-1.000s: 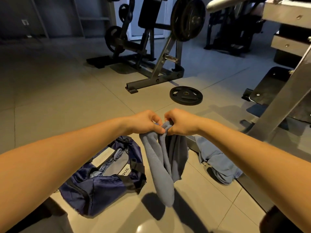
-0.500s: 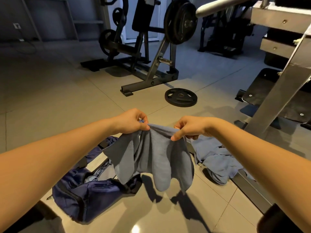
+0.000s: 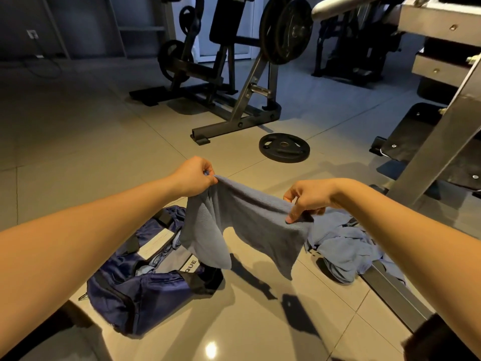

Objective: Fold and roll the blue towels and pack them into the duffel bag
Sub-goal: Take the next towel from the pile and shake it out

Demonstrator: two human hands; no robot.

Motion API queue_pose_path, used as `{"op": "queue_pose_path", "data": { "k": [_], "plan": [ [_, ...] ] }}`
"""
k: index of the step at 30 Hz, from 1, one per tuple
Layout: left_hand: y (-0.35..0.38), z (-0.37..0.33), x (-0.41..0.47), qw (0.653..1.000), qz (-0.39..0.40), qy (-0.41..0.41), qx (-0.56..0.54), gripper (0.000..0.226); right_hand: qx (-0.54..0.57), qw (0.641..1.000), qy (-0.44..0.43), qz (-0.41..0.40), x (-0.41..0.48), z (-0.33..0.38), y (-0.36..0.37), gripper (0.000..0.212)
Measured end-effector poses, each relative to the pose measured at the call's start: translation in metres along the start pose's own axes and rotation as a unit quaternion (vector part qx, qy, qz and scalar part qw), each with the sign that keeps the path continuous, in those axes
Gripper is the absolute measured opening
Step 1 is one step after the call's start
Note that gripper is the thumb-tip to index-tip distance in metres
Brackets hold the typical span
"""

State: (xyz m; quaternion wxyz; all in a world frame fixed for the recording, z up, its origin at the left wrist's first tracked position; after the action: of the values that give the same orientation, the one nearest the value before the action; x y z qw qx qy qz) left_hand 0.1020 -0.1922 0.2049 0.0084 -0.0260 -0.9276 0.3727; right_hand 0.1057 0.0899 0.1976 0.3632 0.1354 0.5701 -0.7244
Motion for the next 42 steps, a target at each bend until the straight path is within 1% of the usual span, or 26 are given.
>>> {"op": "queue_pose_path", "data": {
  "k": [1, 3, 5, 6, 8, 11, 13, 16, 19, 22, 23, 25, 26, 30, 33, 36, 38, 40, 42],
  "plan": [
    [-0.002, 0.003, 0.001, 1.0, -0.012, -0.009, 0.006, 0.014, -0.014, 1.0, -0.003, 0.017, -0.001, 0.002, 0.001, 0.036],
    [-0.005, 0.009, 0.003, 0.999, -0.023, -0.025, 0.011, 0.015, -0.021, 0.999, -0.022, 0.025, -0.003, 0.007, 0.003, 0.026],
    [-0.005, 0.011, 0.003, 0.999, -0.016, -0.023, 0.015, 0.017, 0.016, 0.998, -0.065, -0.012, -0.004, 0.013, -0.001, 0.013],
    [-0.005, 0.01, 0.003, 1.0, -0.012, -0.017, 0.018, 0.017, 0.047, 0.995, -0.085, -0.025, -0.005, 0.016, -0.004, 0.011],
    [-0.004, 0.008, 0.003, 1.0, -0.01, -0.006, 0.023, 0.017, 0.1, 0.989, -0.107, -0.031, -0.007, 0.02, -0.007, 0.011],
    [-0.002, 0.006, 0.002, 1.0, 0.0, -0.001, 0.022, 0.015, 0.128, 0.984, -0.121, -0.027, -0.008, 0.028, -0.006, 0.009],
    [-0.001, 0.006, 0.0, 1.0, 0.011, 0.002, 0.026, 0.014, 0.141, 0.982, -0.124, -0.036, -0.008, 0.032, -0.006, 0.01],
    [-0.001, 0.003, -0.002, 0.999, 0.026, 0.009, 0.033, 0.014, 0.155, 0.978, -0.129, -0.052, -0.008, 0.036, -0.006, 0.018],
    [0.001, -0.002, -0.004, 0.999, 0.033, 0.021, 0.038, 0.014, 0.181, 0.974, -0.126, -0.06, -0.009, 0.04, -0.005, 0.019],
    [0.003, -0.005, -0.004, 0.998, 0.039, 0.028, 0.039, 0.013, 0.214, 0.967, -0.11, -0.089, -0.01, 0.045, -0.004, 0.033],
    [0.004, -0.005, -0.004, 0.998, 0.041, 0.029, 0.041, 0.014, 0.238, 0.961, -0.102, -0.096, -0.01, 0.045, -0.004, 0.035],
    [0.004, -0.006, -0.003, 0.997, 0.053, 0.033, 0.045, 0.015, 0.276, 0.949, -0.1, -0.114, -0.012, 0.046, -0.006, 0.032],
    [0.004, -0.007, -0.003, 0.996, 0.064, 0.034, 0.046, 0.014, 0.274, 0.947, -0.103, -0.134, -0.012, 0.046, -0.009, 0.03],
    [0.007, -0.008, -0.005, 0.994, 0.101, 0.04, 0.013, 0.019, 0.214, 0.942, -0.101, -0.238, -0.013, 0.042, -0.021, 0.029],
    [0.008, -0.013, -0.006, 0.996, 0.072, 0.048, 0.001, 0.027, 0.201, 0.936, -0.088, -0.274, -0.013, 0.038, -0.024, 0.025],
    [0.007, -0.021, -0.007, 0.998, 0.029, 0.045, -0.03, 0.028, 0.227, 0.931, -0.076, -0.276, -0.012, 0.042, -0.022, 0.014],
    [0.007, -0.026, -0.006, 0.997, 0.012, 0.034, -0.067, 0.028, 0.253, 0.925, -0.084, -0.27, -0.011, 0.049, -0.02, 0.011],
    [0.008, -0.029, -0.007, 0.994, 0.005, 0.024, -0.103, 0.02, 0.279, 0.921, -0.099, -0.254, -0.009, 0.059, -0.017, 0.009],
    [0.012, -0.03, -0.008, 0.988, 0.016, 0.004, -0.151, 0.012, 0.306, 0.918, -0.098, -0.232, -0.006, 0.067, -0.014, 0.012]
  ]
}}
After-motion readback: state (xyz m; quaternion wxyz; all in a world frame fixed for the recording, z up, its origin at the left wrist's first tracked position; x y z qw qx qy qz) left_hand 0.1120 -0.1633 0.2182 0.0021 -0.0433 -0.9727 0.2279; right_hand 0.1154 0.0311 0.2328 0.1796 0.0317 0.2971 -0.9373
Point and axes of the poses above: each hand's wrist, its own x-axis towards the middle knuckle, its own y-axis out of the palm, z = x × y, the point moved 4 cm from there along x, towards the middle knuckle, and after that the axes turned 12 degrees about -x, right-handed, at the moved point
